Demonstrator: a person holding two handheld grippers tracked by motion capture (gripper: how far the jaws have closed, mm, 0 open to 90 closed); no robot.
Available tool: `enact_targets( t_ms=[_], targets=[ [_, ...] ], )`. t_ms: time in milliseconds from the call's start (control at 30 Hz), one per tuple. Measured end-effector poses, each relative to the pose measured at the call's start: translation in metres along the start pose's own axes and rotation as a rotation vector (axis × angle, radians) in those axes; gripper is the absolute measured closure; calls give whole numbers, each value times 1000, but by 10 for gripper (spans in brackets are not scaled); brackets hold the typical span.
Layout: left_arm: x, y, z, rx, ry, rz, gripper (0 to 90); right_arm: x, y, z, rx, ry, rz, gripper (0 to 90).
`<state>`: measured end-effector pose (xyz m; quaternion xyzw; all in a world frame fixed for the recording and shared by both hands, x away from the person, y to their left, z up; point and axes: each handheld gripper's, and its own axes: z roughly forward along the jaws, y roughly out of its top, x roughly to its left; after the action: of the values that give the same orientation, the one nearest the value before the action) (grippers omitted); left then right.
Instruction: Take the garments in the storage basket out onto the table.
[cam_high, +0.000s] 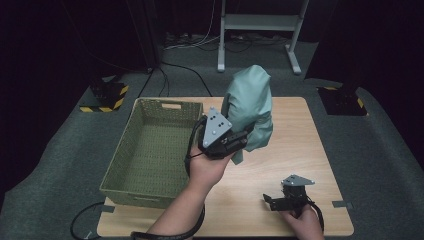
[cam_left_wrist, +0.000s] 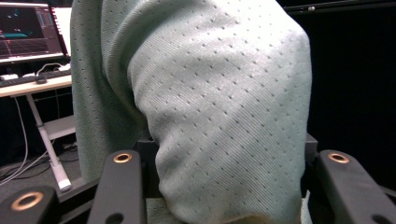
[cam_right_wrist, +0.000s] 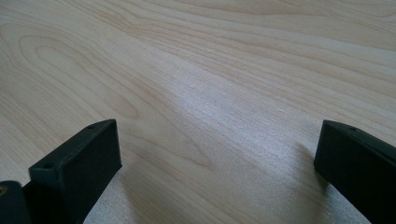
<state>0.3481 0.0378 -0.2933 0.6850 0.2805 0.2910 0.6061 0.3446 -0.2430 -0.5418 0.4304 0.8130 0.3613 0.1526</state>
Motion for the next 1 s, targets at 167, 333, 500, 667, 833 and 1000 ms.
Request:
enact_targets(
  t_ms=[167, 333, 500, 667, 833, 1000],
  targets=[
    [-2, -5, 6, 4, -2, -9, 485, 0, 0, 0, 3, -2, -1, 2],
    [-4, -13, 12, 18, -5, -20, 485, 0, 0, 0, 0, 0, 2, 2],
    [-6, -20, 19, 33, -8, -31, 485, 0, 0, 0, 1, -1, -1, 2],
    [-8, -27, 24, 54, -9, -35, 485, 0, 0, 0, 0, 2, 0, 2],
    [-10, -33, 31, 70, -15, -44, 485, 0, 0, 0, 0, 2, -1, 2],
    [-11, -39, 37, 86, -17, -47, 485, 0, 0, 0, 0, 3, 1, 2]
  ],
)
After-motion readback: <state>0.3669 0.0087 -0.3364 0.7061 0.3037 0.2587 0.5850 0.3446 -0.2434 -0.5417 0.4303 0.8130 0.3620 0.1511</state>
